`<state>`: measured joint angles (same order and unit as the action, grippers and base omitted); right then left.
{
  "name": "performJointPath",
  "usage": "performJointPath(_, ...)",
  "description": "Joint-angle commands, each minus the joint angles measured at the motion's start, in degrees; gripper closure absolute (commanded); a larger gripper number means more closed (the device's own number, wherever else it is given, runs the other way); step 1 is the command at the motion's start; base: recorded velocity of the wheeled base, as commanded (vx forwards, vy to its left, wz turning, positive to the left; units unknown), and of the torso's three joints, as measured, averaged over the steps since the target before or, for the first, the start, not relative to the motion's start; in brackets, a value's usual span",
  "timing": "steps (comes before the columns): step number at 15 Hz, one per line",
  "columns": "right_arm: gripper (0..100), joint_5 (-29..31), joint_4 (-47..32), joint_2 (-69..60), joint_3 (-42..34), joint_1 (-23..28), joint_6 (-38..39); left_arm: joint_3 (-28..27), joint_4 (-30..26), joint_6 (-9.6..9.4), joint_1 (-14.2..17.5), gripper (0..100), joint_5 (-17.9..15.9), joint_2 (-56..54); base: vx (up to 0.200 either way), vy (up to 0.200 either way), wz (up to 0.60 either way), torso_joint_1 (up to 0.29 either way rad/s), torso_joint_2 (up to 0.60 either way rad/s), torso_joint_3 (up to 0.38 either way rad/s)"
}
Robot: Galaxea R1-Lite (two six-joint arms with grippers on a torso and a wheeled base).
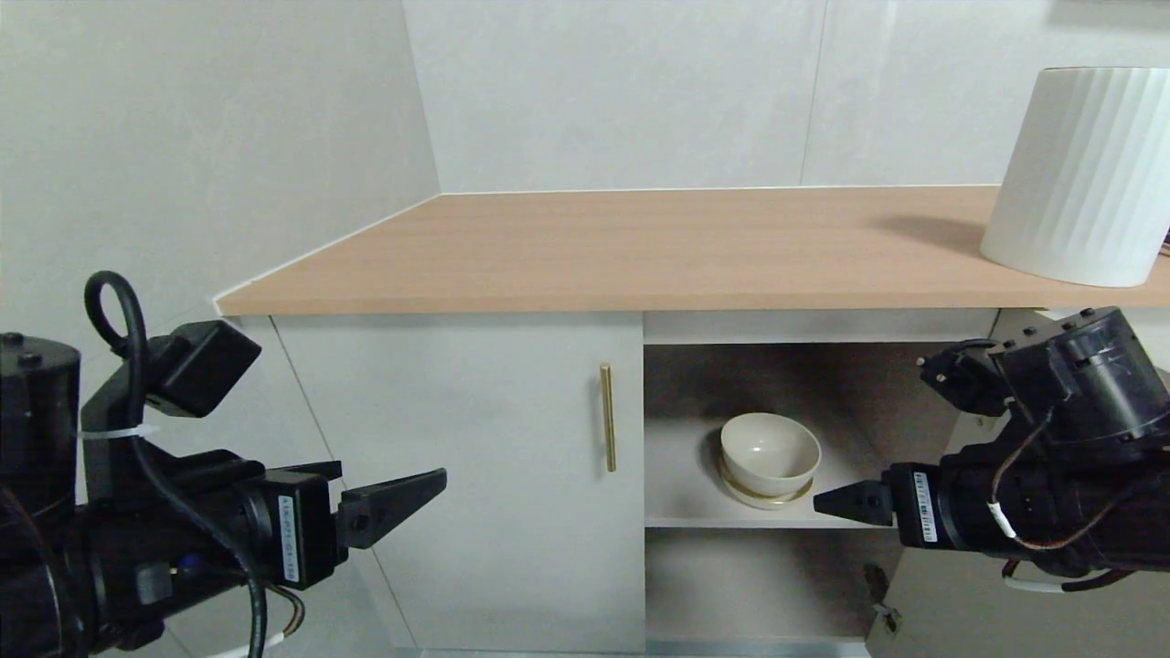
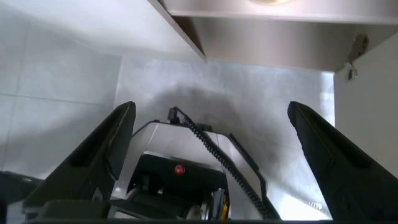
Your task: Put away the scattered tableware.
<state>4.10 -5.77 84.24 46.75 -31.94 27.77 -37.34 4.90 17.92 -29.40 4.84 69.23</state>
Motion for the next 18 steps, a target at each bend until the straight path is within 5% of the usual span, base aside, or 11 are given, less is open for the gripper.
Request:
performJointPath(1,0,0.03,0.05,-2.15,-0.34,-0.32,0.00,-0.19,0.11,0.01,0.05,0,0.08,1.52,-0.200,0.000,0.00,0.002,0.00,0.002)
performJointPath(18,0,0.03,-0.03,-1.36,-0.70,-0.32,0.00,0.25,0.11,0.01,-0.04,0,0.08,3.37,-0.200,0.000,0.00,0.000,0.00,0.003)
